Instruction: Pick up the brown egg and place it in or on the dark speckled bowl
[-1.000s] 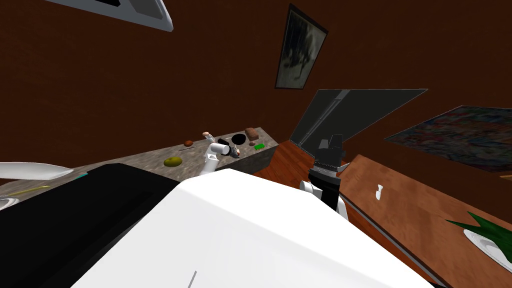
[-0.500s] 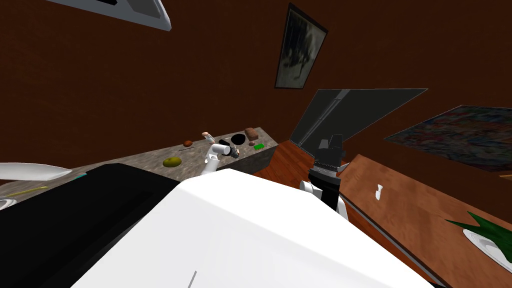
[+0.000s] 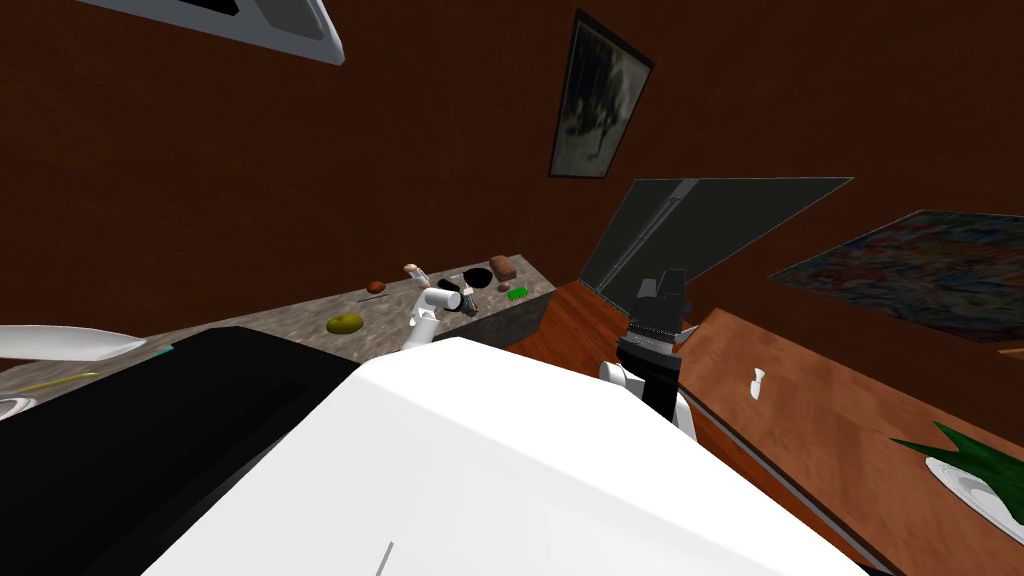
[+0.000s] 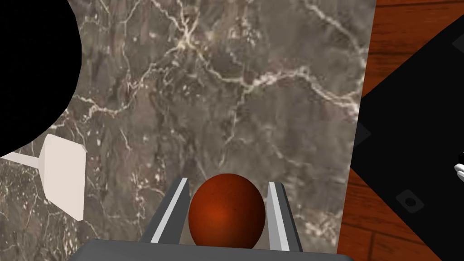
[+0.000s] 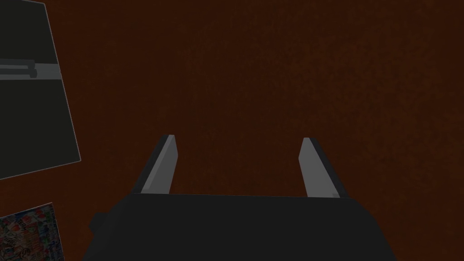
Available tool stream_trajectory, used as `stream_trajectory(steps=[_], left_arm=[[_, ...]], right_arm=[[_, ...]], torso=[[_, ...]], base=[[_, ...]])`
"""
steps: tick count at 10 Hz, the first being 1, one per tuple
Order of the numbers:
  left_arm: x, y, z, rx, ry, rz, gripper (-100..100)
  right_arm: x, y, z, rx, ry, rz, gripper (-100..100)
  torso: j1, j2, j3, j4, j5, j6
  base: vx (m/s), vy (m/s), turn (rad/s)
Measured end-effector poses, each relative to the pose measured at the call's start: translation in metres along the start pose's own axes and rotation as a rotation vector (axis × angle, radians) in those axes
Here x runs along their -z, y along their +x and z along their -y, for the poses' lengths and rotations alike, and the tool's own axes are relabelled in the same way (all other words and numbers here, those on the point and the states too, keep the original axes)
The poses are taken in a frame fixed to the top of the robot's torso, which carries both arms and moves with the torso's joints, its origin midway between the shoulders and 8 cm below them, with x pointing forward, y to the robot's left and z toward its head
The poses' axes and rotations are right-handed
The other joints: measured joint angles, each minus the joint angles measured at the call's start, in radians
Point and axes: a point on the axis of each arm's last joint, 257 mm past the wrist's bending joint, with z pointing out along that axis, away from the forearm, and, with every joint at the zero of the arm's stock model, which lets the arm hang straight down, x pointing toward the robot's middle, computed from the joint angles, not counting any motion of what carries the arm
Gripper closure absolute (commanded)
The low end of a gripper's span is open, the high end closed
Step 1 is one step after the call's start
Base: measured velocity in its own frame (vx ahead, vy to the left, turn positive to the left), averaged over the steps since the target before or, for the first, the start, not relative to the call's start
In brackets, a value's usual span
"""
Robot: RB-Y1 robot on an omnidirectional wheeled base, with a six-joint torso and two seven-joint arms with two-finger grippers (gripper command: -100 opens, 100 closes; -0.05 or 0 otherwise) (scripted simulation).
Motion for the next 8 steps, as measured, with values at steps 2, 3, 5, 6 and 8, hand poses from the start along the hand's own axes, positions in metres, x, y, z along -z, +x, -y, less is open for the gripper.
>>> stream_trajectory(steps=[2, 3, 5, 6, 8], left_arm=[[0.010, 0.003, 0.001, -0.002, 0.003, -0.001, 100], [0.014, 0.003, 0.000, -0.001, 0.003, -0.001, 100], [0.014, 0.003, 0.000, -0.001, 0.002, 0.000, 100], [0.020, 0.012, 0.014, -0.015, 0.030, -0.016, 100], [0.027, 0.019, 0.042, -0.041, 0.090, -0.041, 100]], right_arm=[[0.000, 0.000, 0.000, 0.000, 0.000, 0.000, 0], [0.000, 0.000, 0.000, 0.000, 0.000, 0.000, 0], [0.000, 0.000, 0.000, 0.000, 0.000, 0.000, 0], [0.000, 0.000, 0.000, 0.000, 0.000, 0.000, 0], [0.000, 0.000, 0.000, 0.000, 0.000, 0.000, 0]], torso=[[0.001, 0.001, 0.001, 0.000, 0.000, 0.000], [0.001, 0.001, 0.001, 0.000, 0.000, 0.000], [0.000, 0.000, 0.000, 0.000, 0.000, 0.000], [0.000, 0.005, 0.003, 0.002, -0.001, 0.001], [0.003, 0.016, 0.010, 0.004, -0.001, -0.001]], base=[[-0.006, 0.015, 0.007], [-0.004, 0.007, 0.001], [-0.055, 0.003, -0.031], [-0.233, 0.007, -0.099], [-0.225, 0.059, -0.057]])
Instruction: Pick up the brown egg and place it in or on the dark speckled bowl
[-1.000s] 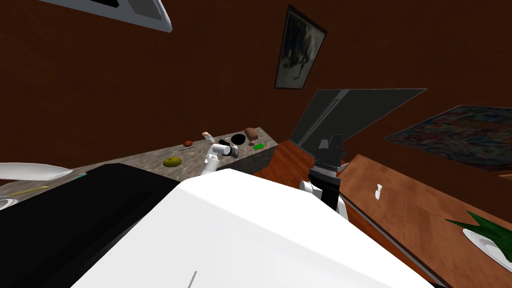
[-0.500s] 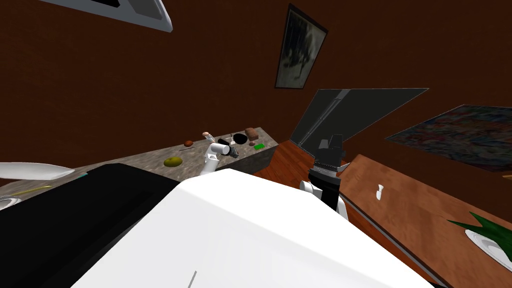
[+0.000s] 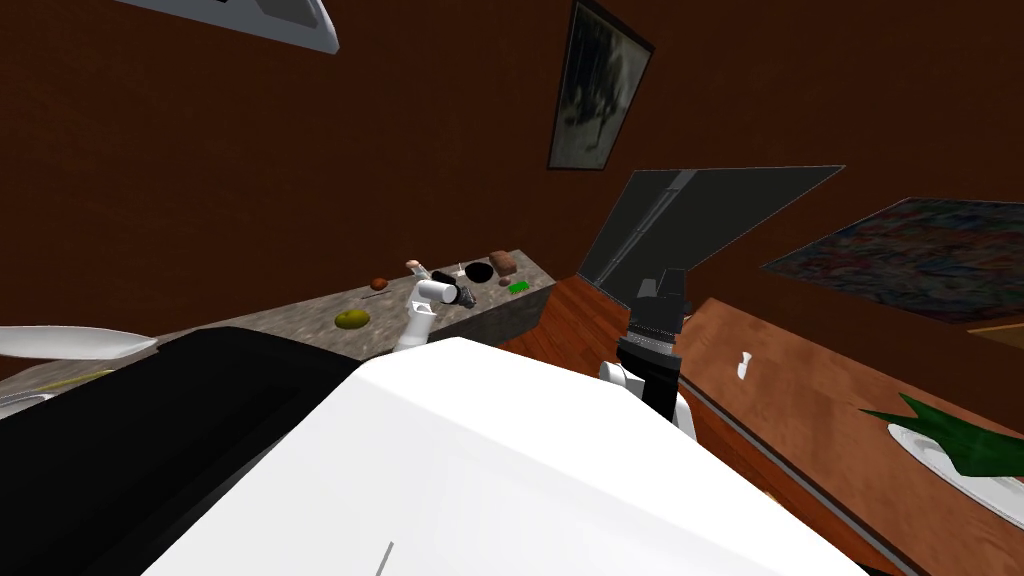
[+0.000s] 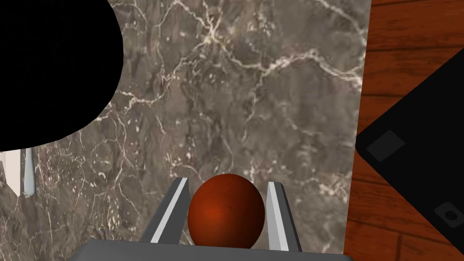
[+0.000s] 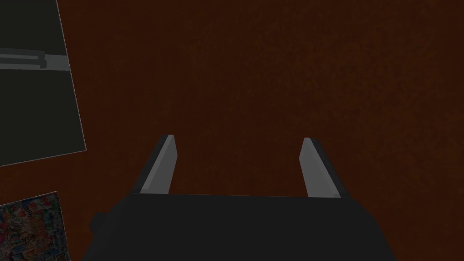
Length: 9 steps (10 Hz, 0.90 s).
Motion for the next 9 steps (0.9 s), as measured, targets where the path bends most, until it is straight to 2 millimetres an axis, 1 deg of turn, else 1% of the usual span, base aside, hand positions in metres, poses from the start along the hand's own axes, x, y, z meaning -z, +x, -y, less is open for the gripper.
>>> stream_trajectory(steps=[1, 3, 5, 6, 7, 9], left_arm=[[0.002, 0.002, 0.016, -0.012, 0.025, -0.002, 100], [0.011, 0.001, 0.045, -0.032, 0.078, 0.003, 100], [0.012, -0.010, 0.074, -0.050, 0.128, 0.015, 100], [0.017, -0.012, 0.088, -0.062, 0.158, 0.018, 100], [0.021, -0.017, 0.105, -0.070, 0.182, 0.023, 100], [0.022, -0.023, 0.126, -0.082, 0.211, 0.032, 100]], right_arm=[[0.000, 0.000, 0.000, 0.000, 0.000, 0.000, 0], [0.000, 0.000, 0.000, 0.000, 0.000, 0.000, 0], [0.000, 0.000, 0.000, 0.000, 0.000, 0.000, 0], [0.000, 0.000, 0.000, 0.000, 0.000, 0.000, 0], [0.000, 0.000, 0.000, 0.000, 0.000, 0.000, 0], [0.000, 0.000, 0.000, 0.000, 0.000, 0.000, 0]], torso=[[0.002, 0.000, 0.000, 0.000, 0.000, 0.000], [0.001, 0.002, 0.002, 0.001, -0.001, 0.000], [0.002, 0.001, 0.001, 0.001, -0.001, 0.000], [0.001, 0.002, 0.002, 0.002, -0.001, 0.000], [0.004, 0.002, 0.002, 0.002, -0.001, 0.000], [0.002, -0.007, -0.003, 0.000, -0.001, 0.001]], base=[[-0.224, 0.055, -0.073], [-0.228, 0.067, -0.082], [-0.216, 0.068, -0.115], [-0.219, 0.109, -0.117], [-0.115, 0.094, -0.035], [-0.101, 0.074, -0.114]])
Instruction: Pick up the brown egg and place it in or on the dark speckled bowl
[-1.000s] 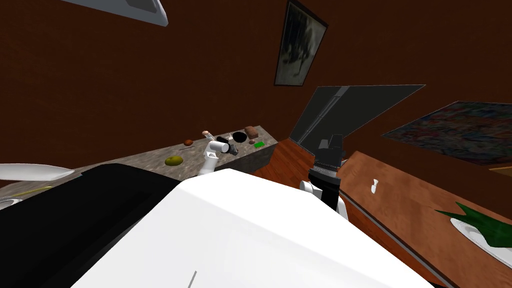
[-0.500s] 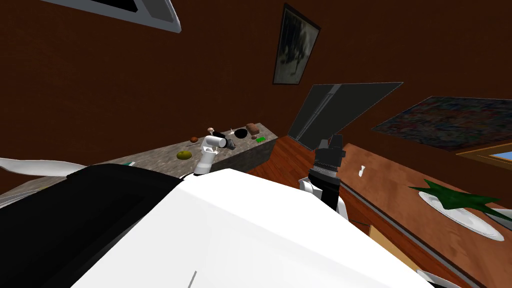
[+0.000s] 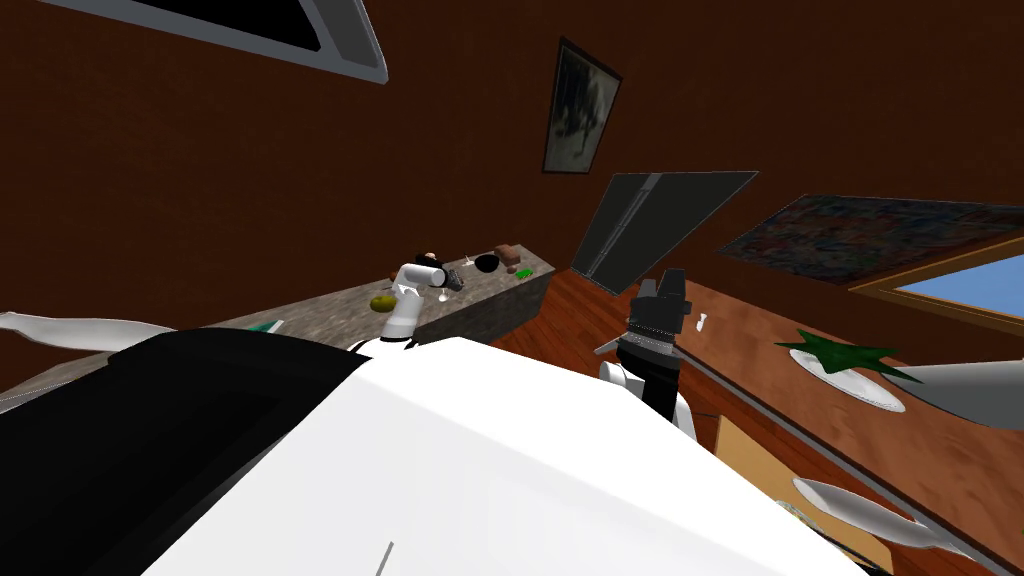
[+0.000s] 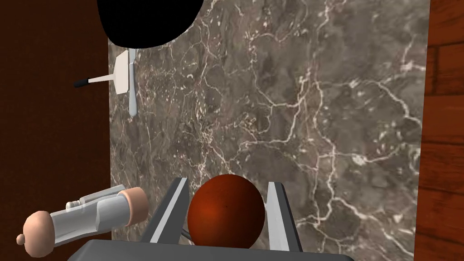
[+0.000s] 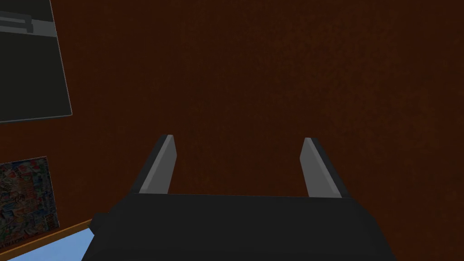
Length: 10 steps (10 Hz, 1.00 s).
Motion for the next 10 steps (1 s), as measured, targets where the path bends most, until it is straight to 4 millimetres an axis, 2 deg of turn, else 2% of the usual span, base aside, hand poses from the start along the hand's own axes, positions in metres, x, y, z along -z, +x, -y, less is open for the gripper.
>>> stream_trajectory(steps=[4, 7, 10], left_arm=[[0.002, -0.018, 0.050, -0.024, 0.084, 0.017, 100], [0.005, -0.028, 0.085, -0.037, 0.142, 0.018, 100], [0.016, -0.027, 0.126, -0.050, 0.211, -0.011, 100]], right_arm=[[0.000, 0.000, 0.000, 0.000, 0.000, 0.000, 0], [0.000, 0.000, 0.000, 0.000, 0.000, 0.000, 0], [0.000, 0.000, 0.000, 0.000, 0.000, 0.000, 0]], torso=[[-0.001, 0.003, 0.002, 0.000, 0.000, 0.000], [-0.002, -0.001, 0.000, 0.000, 0.000, 0.001], [0.000, -0.004, -0.002, 0.000, 0.000, 0.001]], base=[[-0.159, 0.069, -0.132], [-0.101, 0.051, -0.153], [-0.052, 0.099, -0.224]])
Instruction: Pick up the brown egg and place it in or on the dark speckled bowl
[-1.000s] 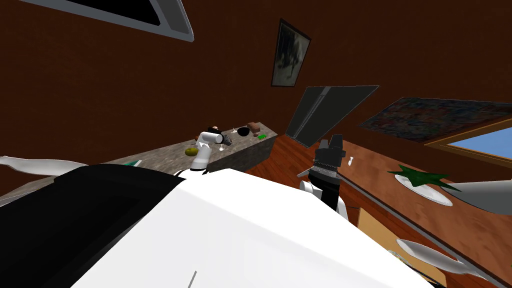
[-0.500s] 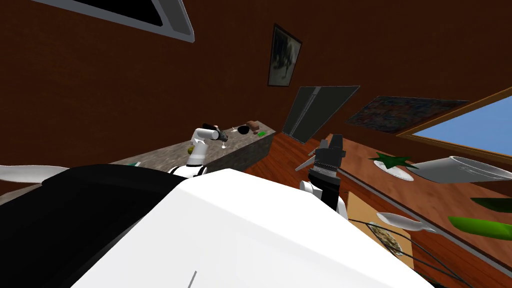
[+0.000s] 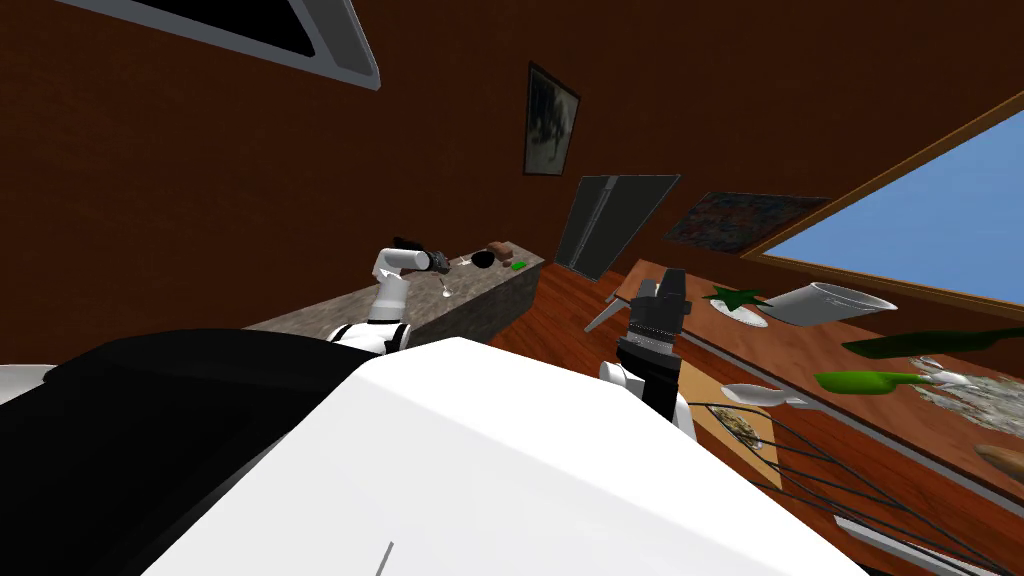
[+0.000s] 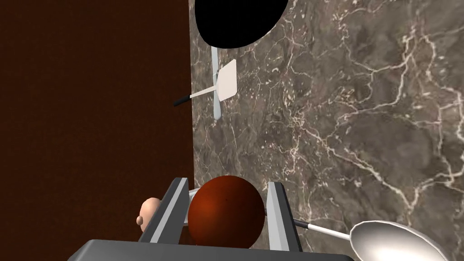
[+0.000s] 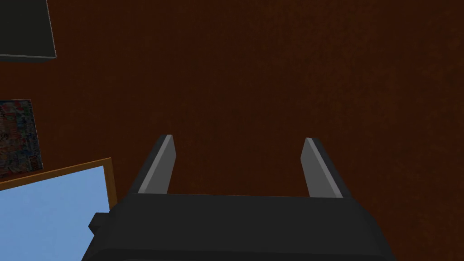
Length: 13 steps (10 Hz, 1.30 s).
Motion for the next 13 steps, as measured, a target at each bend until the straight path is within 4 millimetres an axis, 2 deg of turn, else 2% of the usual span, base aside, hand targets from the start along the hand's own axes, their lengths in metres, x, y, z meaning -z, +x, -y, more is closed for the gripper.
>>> stream_trajectory(steps=[2, 6, 13], left_arm=[[-0.001, -0.001, 0.012, -0.009, 0.023, -0.025, 100], [-0.009, 0.003, 0.017, -0.020, 0.033, -0.070, 100], [-0.030, 0.021, 0.001, -0.035, 0.027, -0.164, 100]], right_arm=[[0.000, 0.000, 0.000, 0.000, 0.000, 0.000, 0], [0.000, 0.000, 0.000, 0.000, 0.000, 0.000, 0], [0.000, 0.000, 0.000, 0.000, 0.000, 0.000, 0]], torso=[[0.001, -0.006, -0.004, -0.002, 0.001, 0.001], [0.002, -0.014, -0.009, -0.004, 0.002, 0.002], [0.002, -0.017, -0.012, -0.007, 0.003, 0.001]], base=[[0.025, 0.099, -0.241], [0.061, 0.099, -0.202], [0.088, 0.112, -0.182]])
